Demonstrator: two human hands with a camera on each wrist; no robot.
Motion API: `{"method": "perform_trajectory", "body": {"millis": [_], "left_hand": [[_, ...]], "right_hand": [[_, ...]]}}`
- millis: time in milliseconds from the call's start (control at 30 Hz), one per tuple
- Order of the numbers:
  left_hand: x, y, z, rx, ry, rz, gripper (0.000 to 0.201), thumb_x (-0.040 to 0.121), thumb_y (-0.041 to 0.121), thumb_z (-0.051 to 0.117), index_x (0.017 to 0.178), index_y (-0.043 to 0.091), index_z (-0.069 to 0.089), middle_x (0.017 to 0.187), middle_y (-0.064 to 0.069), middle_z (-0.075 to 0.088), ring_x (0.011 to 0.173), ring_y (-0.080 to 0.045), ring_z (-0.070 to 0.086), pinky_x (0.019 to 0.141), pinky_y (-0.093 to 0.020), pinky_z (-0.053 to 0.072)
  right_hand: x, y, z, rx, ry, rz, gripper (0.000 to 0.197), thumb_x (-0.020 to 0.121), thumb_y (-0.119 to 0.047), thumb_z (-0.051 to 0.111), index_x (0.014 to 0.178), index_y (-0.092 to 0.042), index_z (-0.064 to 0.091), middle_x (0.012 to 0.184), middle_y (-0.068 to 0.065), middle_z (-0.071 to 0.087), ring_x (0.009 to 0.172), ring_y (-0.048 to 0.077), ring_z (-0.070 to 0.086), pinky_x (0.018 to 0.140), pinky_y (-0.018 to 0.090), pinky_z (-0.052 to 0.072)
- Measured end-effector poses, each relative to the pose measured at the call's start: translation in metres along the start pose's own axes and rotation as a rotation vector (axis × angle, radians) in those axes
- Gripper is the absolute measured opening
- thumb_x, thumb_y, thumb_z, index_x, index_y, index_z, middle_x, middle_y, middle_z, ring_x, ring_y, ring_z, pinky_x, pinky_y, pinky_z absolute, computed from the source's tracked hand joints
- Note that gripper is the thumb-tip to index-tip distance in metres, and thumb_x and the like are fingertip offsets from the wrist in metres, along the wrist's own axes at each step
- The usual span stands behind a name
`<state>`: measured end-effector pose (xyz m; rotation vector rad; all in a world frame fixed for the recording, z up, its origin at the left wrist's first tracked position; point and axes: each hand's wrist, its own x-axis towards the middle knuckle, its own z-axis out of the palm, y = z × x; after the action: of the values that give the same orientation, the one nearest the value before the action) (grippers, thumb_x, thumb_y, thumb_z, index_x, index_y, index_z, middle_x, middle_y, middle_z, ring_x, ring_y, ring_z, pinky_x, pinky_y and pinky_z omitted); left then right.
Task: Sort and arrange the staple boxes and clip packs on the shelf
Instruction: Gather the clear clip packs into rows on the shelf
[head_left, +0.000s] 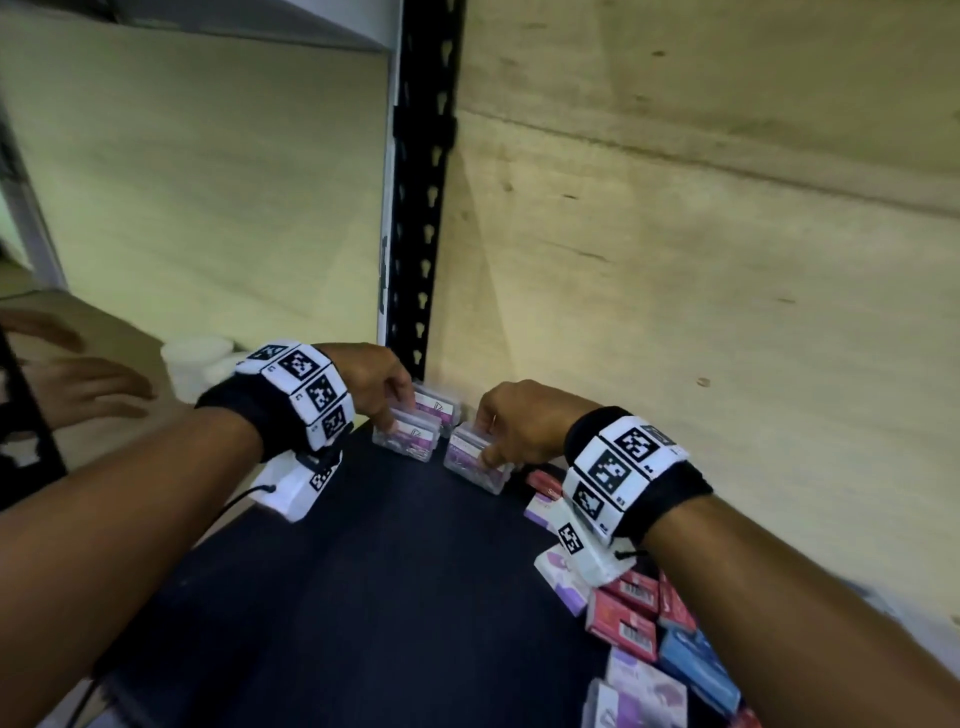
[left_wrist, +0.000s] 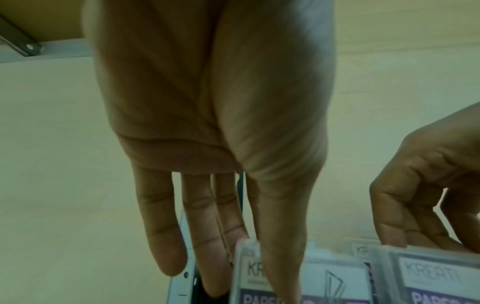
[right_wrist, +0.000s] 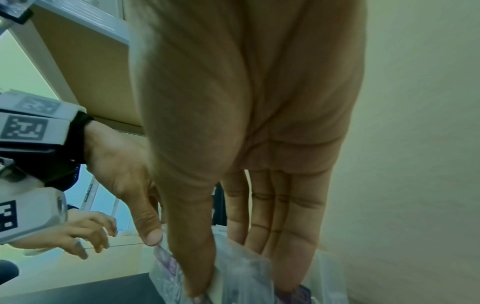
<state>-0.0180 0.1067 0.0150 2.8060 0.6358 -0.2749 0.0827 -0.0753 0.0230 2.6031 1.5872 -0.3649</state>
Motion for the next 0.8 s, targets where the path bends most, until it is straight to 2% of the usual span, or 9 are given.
{"method": "perform_trajectory", "body": {"millis": [233, 333, 433, 567, 700, 800], "left_hand": [[0.004, -0.002, 0.005, 0.017, 0.030, 0.016, 0.041, 0.086, 0.017, 0.073, 0.125, 0.024, 0.064, 0.114, 0.007, 0.060, 0.102, -0.009, 0.052, 0.089, -0.021, 0.039], [0.002, -0.001, 0.008, 0.040, 0.062, 0.026, 0.043, 0.087, 0.018, 0.072, 0.128, 0.025, 0.062, 0.125, 0.005, 0.062, 0.110, -0.013, 0.056, 0.092, -0.022, 0.040], [0.000, -0.001, 0.010, 0.062, 0.083, 0.016, 0.045, 0.087, 0.019, 0.072, 0.130, 0.028, 0.061, 0.129, 0.003, 0.060, 0.113, -0.015, 0.056, 0.089, -0.022, 0.038], [-0.009, 0.002, 0.005, 0.076, 0.114, 0.010, 0.052, 0.085, 0.018, 0.074, 0.134, 0.026, 0.057, 0.132, 0.002, 0.058, 0.118, -0.017, 0.055, 0.094, -0.025, 0.042], [-0.024, 0.009, -0.002, 0.100, 0.190, -0.018, 0.052, 0.082, 0.021, 0.078, 0.129, 0.025, 0.057, 0.128, 0.001, 0.058, 0.116, -0.019, 0.056, 0.098, -0.037, 0.048], [-0.040, 0.025, -0.003, 0.053, 0.186, 0.032, 0.042, 0.080, 0.027, 0.079, 0.118, 0.027, 0.060, 0.116, 0.005, 0.060, 0.105, -0.015, 0.058, 0.092, -0.033, 0.049]], "right_hand": [[0.002, 0.002, 0.003, 0.000, -0.004, 0.005, 0.037, 0.089, -0.030, 0.073, 0.118, -0.008, 0.066, 0.109, 0.009, 0.071, 0.096, 0.026, 0.068, 0.086, 0.038, 0.056], [0.001, 0.001, 0.004, 0.007, 0.004, 0.014, 0.038, 0.089, -0.030, 0.072, 0.118, -0.007, 0.066, 0.110, 0.009, 0.071, 0.097, 0.026, 0.068, 0.082, 0.035, 0.053], [-0.001, 0.001, 0.006, -0.017, 0.032, 0.008, 0.038, 0.089, -0.031, 0.072, 0.118, -0.007, 0.065, 0.112, 0.009, 0.069, 0.098, 0.026, 0.066, 0.080, 0.034, 0.052], [-0.013, 0.005, 0.003, 0.013, 0.070, 0.010, 0.047, 0.091, -0.029, 0.071, 0.133, -0.013, 0.056, 0.122, 0.006, 0.064, 0.104, 0.024, 0.063, 0.081, 0.031, 0.049], [-0.037, 0.019, -0.007, 0.006, 0.079, 0.046, 0.050, 0.091, -0.033, 0.070, 0.136, -0.018, 0.053, 0.125, 0.002, 0.062, 0.106, 0.022, 0.060, 0.081, 0.028, 0.044], [-0.066, 0.030, -0.013, -0.030, 0.065, 0.086, 0.048, 0.092, -0.035, 0.068, 0.135, -0.019, 0.053, 0.128, 0.001, 0.061, 0.112, 0.023, 0.058, 0.087, 0.030, 0.044]]}}
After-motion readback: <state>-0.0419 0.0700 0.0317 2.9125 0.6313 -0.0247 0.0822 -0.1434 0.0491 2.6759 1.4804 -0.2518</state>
